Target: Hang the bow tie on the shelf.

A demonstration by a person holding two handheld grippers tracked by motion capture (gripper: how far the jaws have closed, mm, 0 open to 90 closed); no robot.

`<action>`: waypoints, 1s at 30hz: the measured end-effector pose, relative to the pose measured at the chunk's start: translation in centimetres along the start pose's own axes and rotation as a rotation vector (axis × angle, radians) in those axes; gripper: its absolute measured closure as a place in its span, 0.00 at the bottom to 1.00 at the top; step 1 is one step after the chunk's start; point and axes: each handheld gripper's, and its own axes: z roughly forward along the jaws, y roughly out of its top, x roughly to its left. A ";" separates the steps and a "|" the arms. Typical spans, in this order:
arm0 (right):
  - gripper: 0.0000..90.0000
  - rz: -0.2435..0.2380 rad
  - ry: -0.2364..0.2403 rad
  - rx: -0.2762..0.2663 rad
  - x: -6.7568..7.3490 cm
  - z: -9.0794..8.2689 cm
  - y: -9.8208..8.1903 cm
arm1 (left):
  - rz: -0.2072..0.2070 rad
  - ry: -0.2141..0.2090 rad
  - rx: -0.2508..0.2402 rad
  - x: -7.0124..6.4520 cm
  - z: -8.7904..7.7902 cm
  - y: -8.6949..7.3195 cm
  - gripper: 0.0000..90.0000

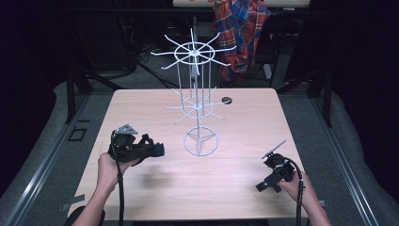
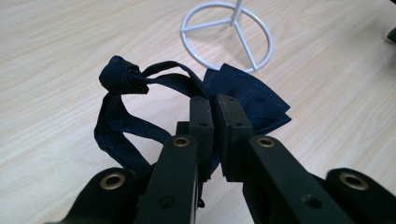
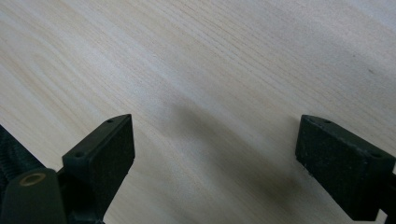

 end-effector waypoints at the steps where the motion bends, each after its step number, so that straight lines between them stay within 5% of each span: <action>1: 0.13 0.002 0.000 -0.003 0.0 0.0 0.0 | -0.002 -0.001 -0.006 0.1 0.1 0.1 0.95; 13: 0.13 -0.022 -0.005 0.025 -0.3 -0.3 -0.1 | 0.053 0.032 -0.030 0.9 1.2 2.4 0.95; 30: 0.13 -0.009 -0.005 0.013 -0.3 -0.2 0.0 | 0.090 0.012 -0.113 1.0 1.4 4.4 0.95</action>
